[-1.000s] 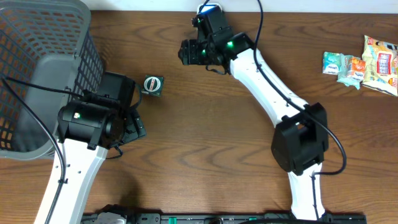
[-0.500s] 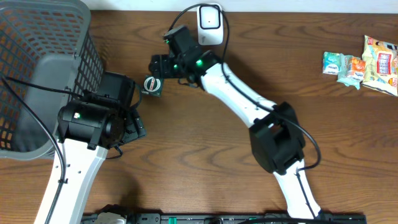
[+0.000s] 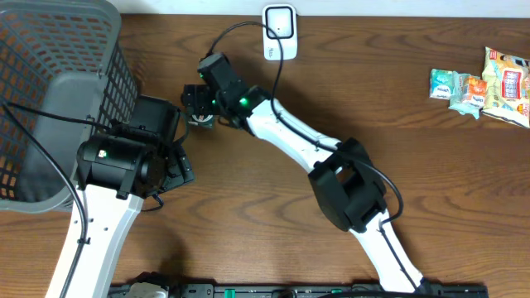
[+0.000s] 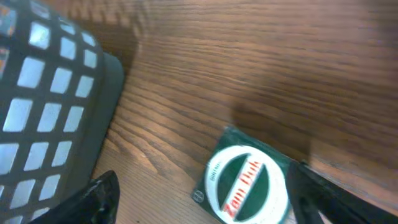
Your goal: Scan the item barcode
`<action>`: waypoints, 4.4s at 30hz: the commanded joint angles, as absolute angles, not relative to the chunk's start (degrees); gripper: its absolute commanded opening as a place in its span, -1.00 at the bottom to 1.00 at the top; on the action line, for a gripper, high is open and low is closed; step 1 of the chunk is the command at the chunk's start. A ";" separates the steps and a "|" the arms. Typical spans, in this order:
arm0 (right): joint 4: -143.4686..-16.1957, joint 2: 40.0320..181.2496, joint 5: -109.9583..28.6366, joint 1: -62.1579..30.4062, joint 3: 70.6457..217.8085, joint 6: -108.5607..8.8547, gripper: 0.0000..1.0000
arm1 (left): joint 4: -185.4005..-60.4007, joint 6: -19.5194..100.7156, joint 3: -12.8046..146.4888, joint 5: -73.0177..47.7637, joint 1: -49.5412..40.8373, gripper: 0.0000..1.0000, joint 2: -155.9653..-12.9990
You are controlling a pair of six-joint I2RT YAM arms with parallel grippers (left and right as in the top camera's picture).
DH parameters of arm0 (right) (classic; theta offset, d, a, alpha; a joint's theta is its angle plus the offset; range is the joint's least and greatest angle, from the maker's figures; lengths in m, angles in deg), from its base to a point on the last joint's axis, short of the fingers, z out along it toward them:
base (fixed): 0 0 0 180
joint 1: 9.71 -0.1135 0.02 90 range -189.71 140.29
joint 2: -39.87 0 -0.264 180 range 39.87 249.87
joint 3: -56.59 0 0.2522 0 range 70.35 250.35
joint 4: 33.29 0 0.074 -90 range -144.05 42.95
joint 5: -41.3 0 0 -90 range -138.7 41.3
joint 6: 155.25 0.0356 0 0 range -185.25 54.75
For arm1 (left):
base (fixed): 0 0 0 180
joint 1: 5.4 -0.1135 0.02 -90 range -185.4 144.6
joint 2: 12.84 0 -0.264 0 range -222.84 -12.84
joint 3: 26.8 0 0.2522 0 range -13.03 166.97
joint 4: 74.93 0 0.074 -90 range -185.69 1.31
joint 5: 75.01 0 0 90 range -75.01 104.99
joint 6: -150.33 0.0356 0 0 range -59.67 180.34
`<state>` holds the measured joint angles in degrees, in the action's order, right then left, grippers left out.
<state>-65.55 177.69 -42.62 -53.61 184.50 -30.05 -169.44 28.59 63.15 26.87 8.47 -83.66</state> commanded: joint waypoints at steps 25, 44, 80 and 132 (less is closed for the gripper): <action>-57.99 184.16 -57.83 -57.92 184.56 -43.49 -0.56 | -169.62 27.87 63.19 26.58 8.18 0.96 -83.55; -87.76 176.77 -72.39 -57.11 184.59 -47.08 -0.92 | -169.62 27.87 63.19 26.56 8.18 0.96 -83.55; -46.95 187.02 -60.56 -55.93 184.56 -61.96 0.98 | -169.62 27.87 63.19 26.56 8.18 0.95 -83.55; -100.17 166.12 -46.29 -51.78 184.56 -60.78 0.31 | -169.62 27.87 63.19 26.58 8.18 0.96 -83.55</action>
<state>-101.46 163.68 -51.84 -51.14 184.61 -62.57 -169.47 28.59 63.17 26.87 8.47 -83.66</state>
